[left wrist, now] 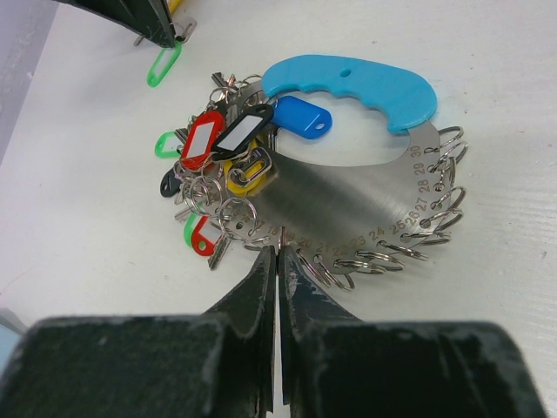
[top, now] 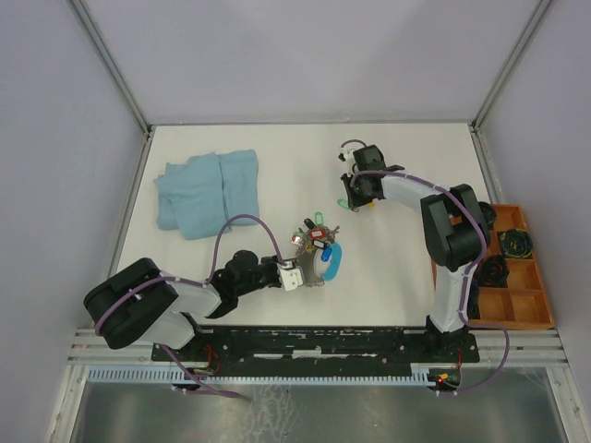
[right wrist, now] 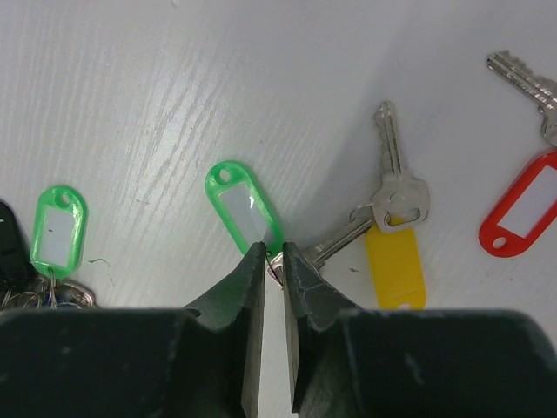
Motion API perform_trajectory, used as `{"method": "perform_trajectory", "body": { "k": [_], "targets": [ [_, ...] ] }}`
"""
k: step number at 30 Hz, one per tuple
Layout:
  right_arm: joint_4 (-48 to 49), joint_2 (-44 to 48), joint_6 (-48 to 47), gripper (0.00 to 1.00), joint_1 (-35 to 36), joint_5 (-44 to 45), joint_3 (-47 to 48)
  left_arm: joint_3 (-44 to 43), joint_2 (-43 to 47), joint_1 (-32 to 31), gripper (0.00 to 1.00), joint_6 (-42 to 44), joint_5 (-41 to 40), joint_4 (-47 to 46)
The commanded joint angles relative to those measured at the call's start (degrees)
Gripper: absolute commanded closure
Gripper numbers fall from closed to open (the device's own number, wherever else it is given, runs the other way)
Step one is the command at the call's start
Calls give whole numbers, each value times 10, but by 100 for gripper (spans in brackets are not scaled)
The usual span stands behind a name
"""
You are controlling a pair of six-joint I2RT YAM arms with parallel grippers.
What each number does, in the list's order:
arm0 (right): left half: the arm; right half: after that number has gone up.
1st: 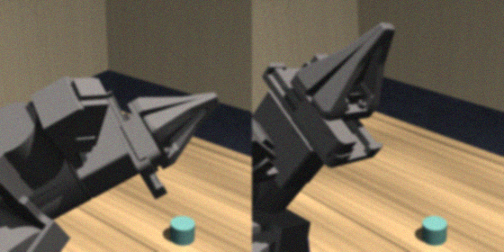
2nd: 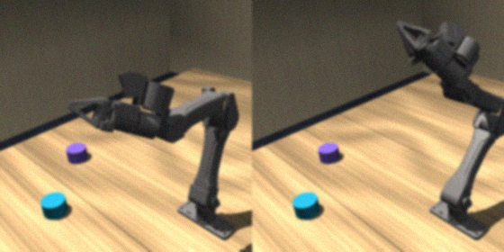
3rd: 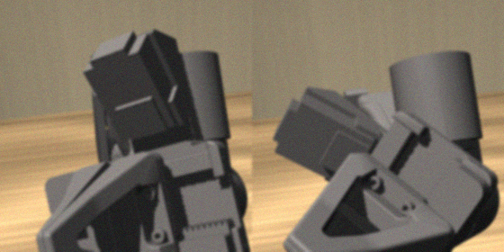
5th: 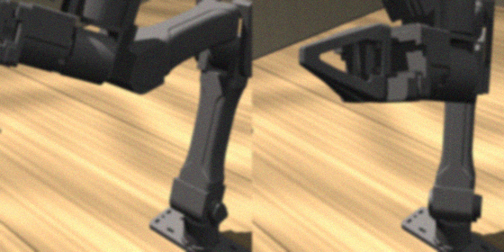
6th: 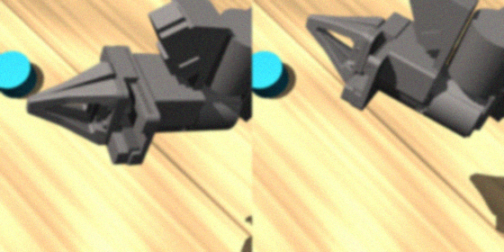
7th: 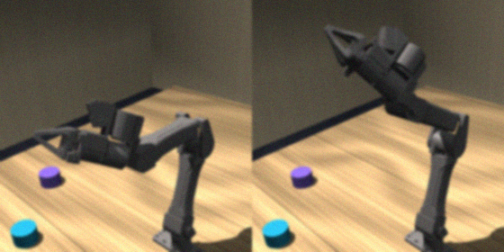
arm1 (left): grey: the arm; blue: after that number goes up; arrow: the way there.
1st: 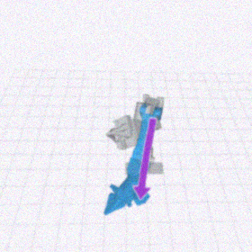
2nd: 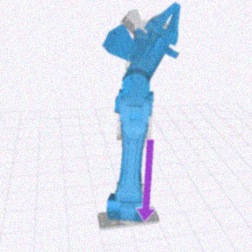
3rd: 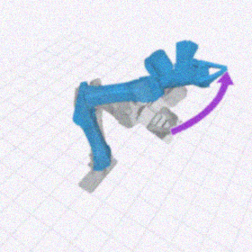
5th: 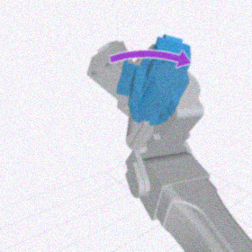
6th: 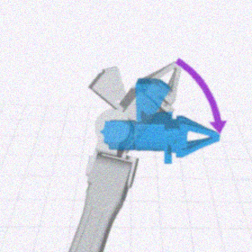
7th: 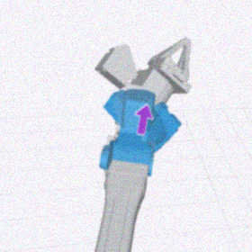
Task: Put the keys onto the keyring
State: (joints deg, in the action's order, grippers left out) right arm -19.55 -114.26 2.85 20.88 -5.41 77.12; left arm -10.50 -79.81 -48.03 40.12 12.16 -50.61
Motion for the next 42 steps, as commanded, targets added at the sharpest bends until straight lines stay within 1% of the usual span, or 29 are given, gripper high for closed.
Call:
{"method": "perform_trajectory", "body": {
  "k": [1, 4, 8, 14, 18, 21, 24, 29, 36, 39, 42],
  "targets": [
    [-9, 4, 6, 82, -2, -2, 18, -11, 10, -3, 97, 1, 7, -18],
    [-19, 15, 5, 91, -1, 3, 12, -12, 10, -3, 97, 2, 11, -18],
    [-52, 48, 7, 99, 0, 6, 1, -11, 11, -3, 97, 3, 16, -18],
    [-172, 121, 19, 99, 10, 25, -16, -11, 13, -3, 97, 4, 22, -18],
    [-271, 154, 28, 99, 21, 40, -24, -11, 14, -3, 97, 6, 28, -18],
    [-336, 159, 20, 99, 33, 76, -23, -11, 13, -3, 97, 6, 30, -18],
    [-383, 142, 11, 98, 42, 98, -17, -11, 13, -3, 97, 6, 31, -18],
    [-397, 95, -1, 97, 57, 83, -2, -12, 10, -3, 97, 7, 33, -18],
    [-393, 18, -14, 94, 68, 82, 50, -11, 10, -3, 97, 7, 33, -18],
    [-382, 2, -12, 91, 70, 86, 66, -11, 10, -3, 97, 7, 33, -19],
    [-369, -1, -11, 82, 72, 93, 73, -11, 10, -3, 97, 7, 34, -18]
  ]
}}
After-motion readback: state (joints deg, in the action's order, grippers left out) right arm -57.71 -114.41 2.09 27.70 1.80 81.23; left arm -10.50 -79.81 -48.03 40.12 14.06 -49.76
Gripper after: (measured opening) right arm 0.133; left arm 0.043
